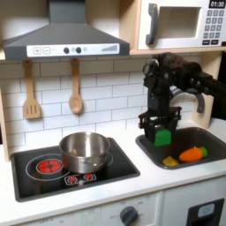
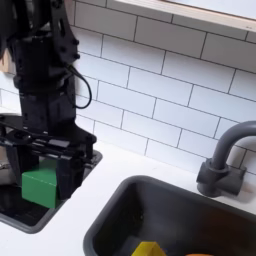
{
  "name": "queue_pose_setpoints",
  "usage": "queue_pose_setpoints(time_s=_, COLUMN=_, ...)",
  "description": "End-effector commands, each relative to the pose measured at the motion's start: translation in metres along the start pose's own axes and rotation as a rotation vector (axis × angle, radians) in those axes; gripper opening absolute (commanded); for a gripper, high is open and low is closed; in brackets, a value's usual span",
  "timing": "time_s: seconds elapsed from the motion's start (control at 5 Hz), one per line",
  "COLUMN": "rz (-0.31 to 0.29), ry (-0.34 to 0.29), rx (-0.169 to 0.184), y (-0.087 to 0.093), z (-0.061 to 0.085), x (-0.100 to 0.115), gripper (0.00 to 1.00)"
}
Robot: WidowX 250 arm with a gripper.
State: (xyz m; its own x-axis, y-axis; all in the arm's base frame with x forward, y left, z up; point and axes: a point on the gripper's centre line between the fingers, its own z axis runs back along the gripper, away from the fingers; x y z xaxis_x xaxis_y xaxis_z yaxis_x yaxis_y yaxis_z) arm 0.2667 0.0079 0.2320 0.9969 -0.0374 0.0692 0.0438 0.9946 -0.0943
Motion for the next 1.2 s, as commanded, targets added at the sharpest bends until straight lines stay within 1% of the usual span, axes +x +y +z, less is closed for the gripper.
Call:
queue_pose_setpoints(time_s=0.0, rz=-0.024, ry=-0.118, rx=0.032, y=0.015, z=-0.024, x=0.021, gripper=0.00)
queue_pose_setpoints(time_s=0.2, rz=-0.045, ry=-0.172, rx=0.074, y=0.025, z=-0.031, x=0.033, gripper=0.00)
queue_pose_setpoints(time_s=0.4, rz=-0.078, ry=-0.189, rx=0.112, y=0.031, z=-0.042, x=0.045, gripper=0.00)
queue_pose_setpoints(time_s=0.6, rz=-0.077, ry=-0.179, rx=0.168, y=0.045, z=-0.046, x=0.056, gripper=0.00)
queue_pose_setpoints(time_s=0.8, rz=-0.080, ry=-0.182, rx=0.206, y=0.054, z=-0.043, x=0.062, gripper=0.00)
queue_pose_setpoints(time_s=1.0, rz=-0.059, ry=-0.229, rx=0.255, y=0.064, z=-0.027, x=0.071, gripper=0.00)
